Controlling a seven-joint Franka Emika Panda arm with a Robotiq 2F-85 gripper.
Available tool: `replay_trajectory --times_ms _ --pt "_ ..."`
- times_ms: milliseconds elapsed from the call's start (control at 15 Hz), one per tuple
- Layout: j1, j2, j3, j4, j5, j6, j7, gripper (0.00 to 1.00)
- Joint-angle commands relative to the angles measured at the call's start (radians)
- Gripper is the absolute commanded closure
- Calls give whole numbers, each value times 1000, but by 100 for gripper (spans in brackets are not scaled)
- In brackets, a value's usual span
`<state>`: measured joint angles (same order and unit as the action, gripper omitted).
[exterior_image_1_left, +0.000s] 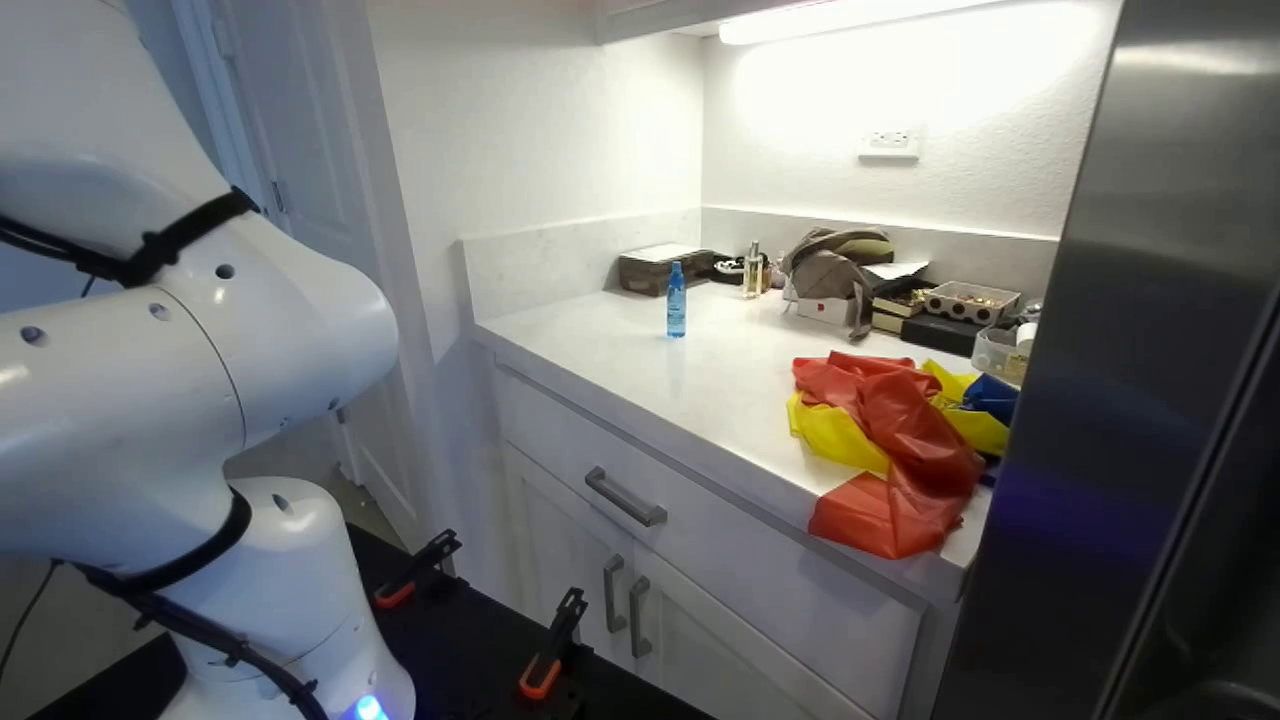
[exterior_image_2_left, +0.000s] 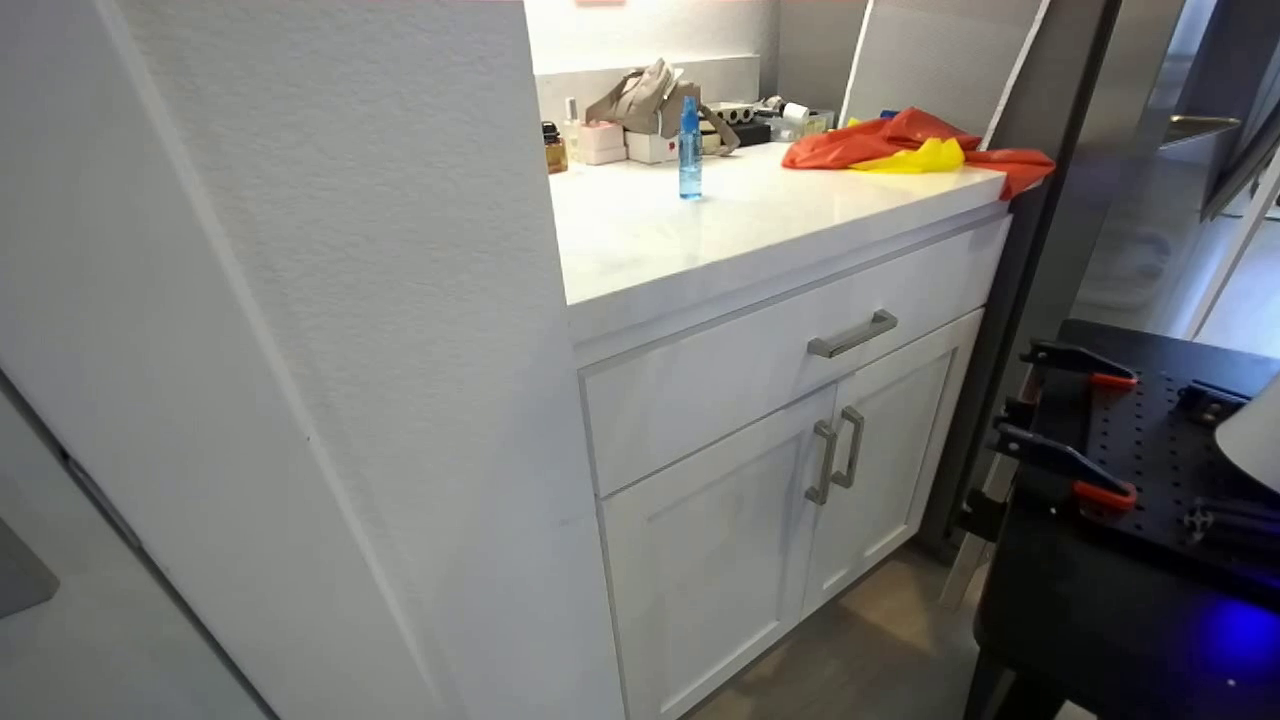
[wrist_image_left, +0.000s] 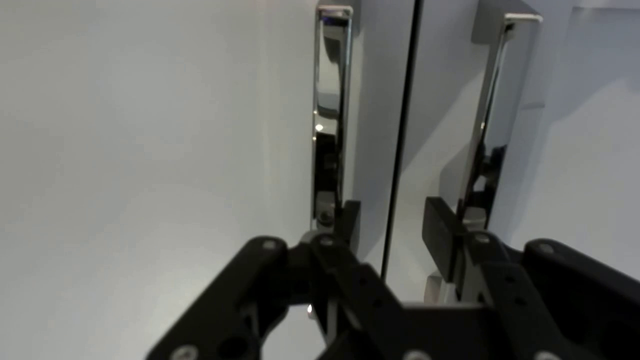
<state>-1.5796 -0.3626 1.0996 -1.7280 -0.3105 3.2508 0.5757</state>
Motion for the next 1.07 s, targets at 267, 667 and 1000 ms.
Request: replay_trajectory --times_ms 267,667,1000 --pt "102 -69 -184 -70 102 -24 -155 100" --pt "153 -22 -183 -43 78 -81 -195 47" --pt "292 -47 -300 -71 106 -140 -300 34"
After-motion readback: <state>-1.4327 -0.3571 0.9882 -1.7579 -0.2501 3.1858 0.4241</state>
